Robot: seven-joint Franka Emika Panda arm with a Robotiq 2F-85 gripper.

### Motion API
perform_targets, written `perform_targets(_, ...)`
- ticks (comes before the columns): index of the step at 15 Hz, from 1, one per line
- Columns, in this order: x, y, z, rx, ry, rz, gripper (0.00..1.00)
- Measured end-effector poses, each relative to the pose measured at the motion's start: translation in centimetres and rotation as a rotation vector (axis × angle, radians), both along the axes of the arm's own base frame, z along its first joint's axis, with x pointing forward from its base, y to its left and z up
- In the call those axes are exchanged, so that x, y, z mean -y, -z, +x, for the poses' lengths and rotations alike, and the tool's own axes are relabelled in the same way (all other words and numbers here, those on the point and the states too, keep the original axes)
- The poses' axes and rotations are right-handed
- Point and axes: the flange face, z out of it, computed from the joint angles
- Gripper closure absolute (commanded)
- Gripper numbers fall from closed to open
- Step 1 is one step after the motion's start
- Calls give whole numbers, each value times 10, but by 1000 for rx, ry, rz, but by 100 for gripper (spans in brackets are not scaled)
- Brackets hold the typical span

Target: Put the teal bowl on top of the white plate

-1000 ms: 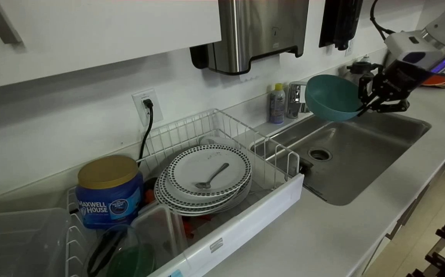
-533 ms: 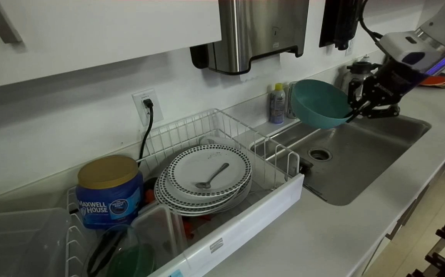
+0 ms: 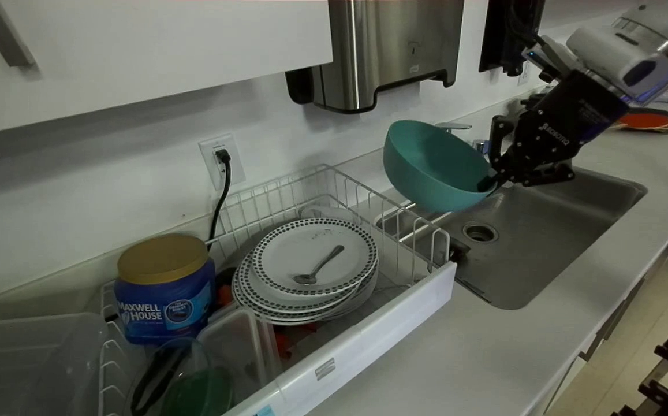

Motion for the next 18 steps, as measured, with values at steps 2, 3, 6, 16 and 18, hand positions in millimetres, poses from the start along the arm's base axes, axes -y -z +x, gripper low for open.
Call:
perform_targets(2,-12,-7,6,19,-52,5,99)
perform_targets(3,-16,-9,11,26,-74,6,99)
perform_targets(6,-30,-7,30,31,-135,7,99)
perform_targets(16,-96,17,81,9,-293,-62,99)
perform_targets(18,-101,26,93,3,-295,-86,99)
